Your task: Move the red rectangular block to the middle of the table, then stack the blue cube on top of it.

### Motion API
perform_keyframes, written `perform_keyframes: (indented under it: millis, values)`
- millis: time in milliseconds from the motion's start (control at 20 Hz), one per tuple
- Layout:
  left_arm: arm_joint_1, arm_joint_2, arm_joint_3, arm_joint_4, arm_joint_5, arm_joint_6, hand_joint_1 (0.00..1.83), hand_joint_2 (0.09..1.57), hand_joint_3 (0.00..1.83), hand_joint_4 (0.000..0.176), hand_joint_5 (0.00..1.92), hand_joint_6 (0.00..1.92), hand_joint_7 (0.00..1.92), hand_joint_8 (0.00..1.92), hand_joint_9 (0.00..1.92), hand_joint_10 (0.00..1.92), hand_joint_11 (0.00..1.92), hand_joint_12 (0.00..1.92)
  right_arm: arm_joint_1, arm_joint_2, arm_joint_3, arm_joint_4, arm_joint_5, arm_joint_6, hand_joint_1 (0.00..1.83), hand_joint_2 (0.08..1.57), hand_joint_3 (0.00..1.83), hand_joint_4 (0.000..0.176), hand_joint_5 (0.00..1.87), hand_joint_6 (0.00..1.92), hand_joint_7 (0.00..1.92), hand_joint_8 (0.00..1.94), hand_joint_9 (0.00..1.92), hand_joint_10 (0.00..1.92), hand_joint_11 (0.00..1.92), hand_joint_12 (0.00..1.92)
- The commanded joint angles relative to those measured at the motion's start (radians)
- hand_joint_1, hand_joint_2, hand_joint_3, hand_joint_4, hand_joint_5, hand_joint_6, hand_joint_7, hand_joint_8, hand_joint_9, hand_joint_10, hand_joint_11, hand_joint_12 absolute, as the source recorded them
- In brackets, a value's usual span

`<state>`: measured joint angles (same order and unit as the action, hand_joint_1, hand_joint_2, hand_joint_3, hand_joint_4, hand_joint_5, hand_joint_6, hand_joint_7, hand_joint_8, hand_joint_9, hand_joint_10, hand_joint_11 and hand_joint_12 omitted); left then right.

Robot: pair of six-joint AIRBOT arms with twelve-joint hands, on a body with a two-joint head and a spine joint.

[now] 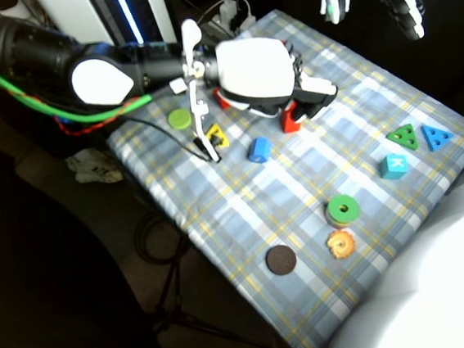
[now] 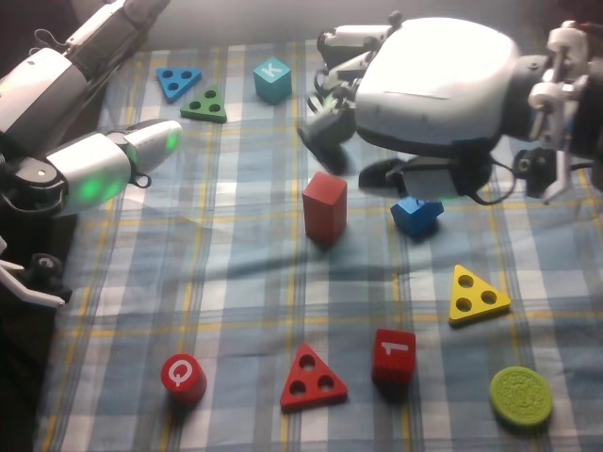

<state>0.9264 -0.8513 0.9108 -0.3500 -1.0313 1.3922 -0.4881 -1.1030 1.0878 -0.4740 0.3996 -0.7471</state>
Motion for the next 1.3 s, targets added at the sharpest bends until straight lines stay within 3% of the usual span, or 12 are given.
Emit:
perform_keyframes:
  millis: [0,150,250,300,350,400,450,650,900,1000,1100,1250]
  values:
    - [-0.007,0.006,0.0,0.017,-0.128,-0.008,0.92,1.36,0.01,0.117,0.0,0.0,0.0,0.0,0.0,0.0,0.0,0.0,0.018,0.013,0.0,0.037,0.124,0.0,0.86,1.07,0.0,0.0,0.02,0.15,0.15,0.09,0.08,0.35,0.0,1.21]
    - [-0.006,0.006,0.0,0.017,-0.128,-0.009,0.9,1.34,0.0,0.106,0.0,0.0,0.0,0.0,0.0,0.0,0.0,0.0,-0.001,0.049,-0.011,0.077,0.133,0.005,0.86,1.03,0.0,0.0,0.0,0.0,0.0,0.0,0.01,0.04,0.0,0.7]
    - [-0.004,0.006,0.001,0.017,-0.127,-0.009,0.87,1.34,0.0,0.099,0.0,0.0,0.0,0.0,0.0,0.0,0.0,0.0,-0.035,0.066,-0.01,0.108,0.139,0.013,0.79,1.06,0.0,0.0,0.0,0.0,0.16,0.01,0.18,0.31,0.0,1.39]
    - [-0.004,0.006,0.001,0.017,-0.127,-0.009,0.85,1.34,0.0,0.109,0.0,0.0,0.0,0.0,0.0,0.0,0.0,0.0,-0.047,0.072,-0.009,0.113,0.14,0.021,0.84,1.04,0.0,0.037,0.0,0.0,0.26,0.04,0.11,0.72,0.0,1.64]
    - [-0.004,0.006,0.001,0.017,-0.127,-0.009,0.84,1.34,0.0,0.116,0.0,0.0,0.0,0.0,0.0,0.0,0.0,0.0,-0.06,0.078,-0.005,0.113,0.14,0.037,0.84,1.04,0.0,0.046,0.0,0.0,0.18,0.5,0.05,1.3,0.0,1.87]
    - [-0.004,0.006,0.001,0.017,-0.127,-0.009,0.84,1.33,0.0,0.124,0.0,0.0,0.0,0.0,0.0,0.0,0.0,0.0,-0.07,0.08,-0.003,0.113,0.14,0.048,0.82,1.04,0.0,0.057,0.0,0.0,0.07,0.77,0.01,1.31,0.0,1.91]
    - [-0.004,0.006,0.002,0.017,-0.127,-0.009,0.82,1.33,0.0,0.131,0.0,0.0,0.0,0.0,0.0,0.0,0.0,0.0,-0.085,0.086,-0.001,0.113,0.14,0.061,0.79,1.05,0.0,0.065,0.0,0.36,0.03,0.84,0.0,1.03,0.0,1.85]
    - [-0.003,0.004,0.005,0.017,-0.127,-0.013,0.77,1.33,0.0,0.125,0.0,0.0,0.0,0.0,0.0,0.0,0.0,0.0,-0.112,0.107,0.004,0.115,0.14,0.08,0.78,1.08,0.0,0.0,0.0,0.02,0.06,0.07,0.0,0.16,0.0,0.89]
    - [-0.003,0.001,0.008,0.015,-0.126,-0.018,0.8,1.32,0.0,0.136,0.0,0.0,0.0,0.0,0.0,0.0,0.0,0.0,-0.141,0.124,0.014,0.139,0.124,0.08,0.82,1.11,0.0,0.002,0.0,0.0,0.05,0.0,0.0,0.11,0.0,0.06]
    - [-0.003,0.001,0.008,0.015,-0.126,-0.019,0.78,1.32,0.0,0.128,0.0,0.0,0.0,0.0,0.0,0.0,0.0,0.0,-0.148,0.124,0.02,0.14,0.107,0.08,0.85,1.1,0.0,0.019,0.04,0.01,0.11,0.01,0.0,0.24,0.0,0.0]
    - [-0.003,-0.001,0.008,0.015,-0.126,-0.019,0.78,1.33,0.0,0.116,0.0,0.0,0.0,0.0,0.0,0.0,0.0,0.0,-0.163,0.12,0.028,0.148,0.098,0.08,0.85,1.12,0.0,0.0,0.1,0.03,0.16,0.01,0.0,0.36,0.0,0.11]
    - [-0.003,-0.004,0.01,0.012,-0.123,-0.02,0.79,1.33,0.0,0.116,0.0,0.0,0.0,0.0,0.0,0.0,0.0,0.0,-0.177,0.105,0.047,0.169,0.087,0.08,0.89,1.13,0.0,0.0,0.2,0.15,0.28,0.04,0.0,0.67,0.0,1.07]
